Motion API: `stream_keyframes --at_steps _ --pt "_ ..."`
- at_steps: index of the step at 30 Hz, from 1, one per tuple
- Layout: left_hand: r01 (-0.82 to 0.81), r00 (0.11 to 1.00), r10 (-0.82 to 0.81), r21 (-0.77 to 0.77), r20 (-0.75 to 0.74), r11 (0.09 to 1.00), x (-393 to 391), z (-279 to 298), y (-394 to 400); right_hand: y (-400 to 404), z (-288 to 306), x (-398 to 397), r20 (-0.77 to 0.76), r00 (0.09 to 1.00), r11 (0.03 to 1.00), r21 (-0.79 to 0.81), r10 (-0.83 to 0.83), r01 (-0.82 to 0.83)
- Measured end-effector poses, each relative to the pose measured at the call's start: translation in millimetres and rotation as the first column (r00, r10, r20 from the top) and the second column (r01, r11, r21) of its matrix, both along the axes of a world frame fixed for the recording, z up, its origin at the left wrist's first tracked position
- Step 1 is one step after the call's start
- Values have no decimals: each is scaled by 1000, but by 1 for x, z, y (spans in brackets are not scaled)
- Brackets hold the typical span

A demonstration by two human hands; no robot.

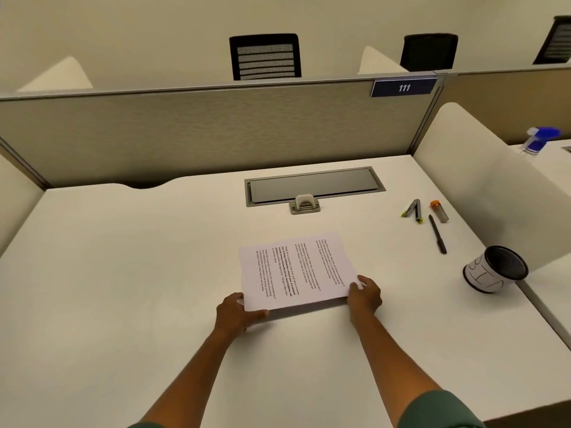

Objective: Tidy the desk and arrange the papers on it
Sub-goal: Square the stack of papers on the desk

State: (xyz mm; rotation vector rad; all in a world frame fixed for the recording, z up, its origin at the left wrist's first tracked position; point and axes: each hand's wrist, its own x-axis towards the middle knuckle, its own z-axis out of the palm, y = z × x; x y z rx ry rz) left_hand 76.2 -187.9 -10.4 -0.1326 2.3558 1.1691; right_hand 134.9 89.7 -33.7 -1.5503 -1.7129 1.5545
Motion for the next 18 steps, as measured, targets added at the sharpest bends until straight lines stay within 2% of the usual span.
stream_keyframes --at_steps 4,12,18 --pt "50 999 -49 -42 22 998 1 3 7 6 1 3 -8 1000 1000 -18 1 -1" --pt "92 994 -103 -265 -28 960 6 -8 15 10 0 6 -3 1000 999 -37 10 -10" --pt "25 991 -57 -249 -120 968 12 -8 23 12 1 7 -4 1000 999 -46 19 -19"
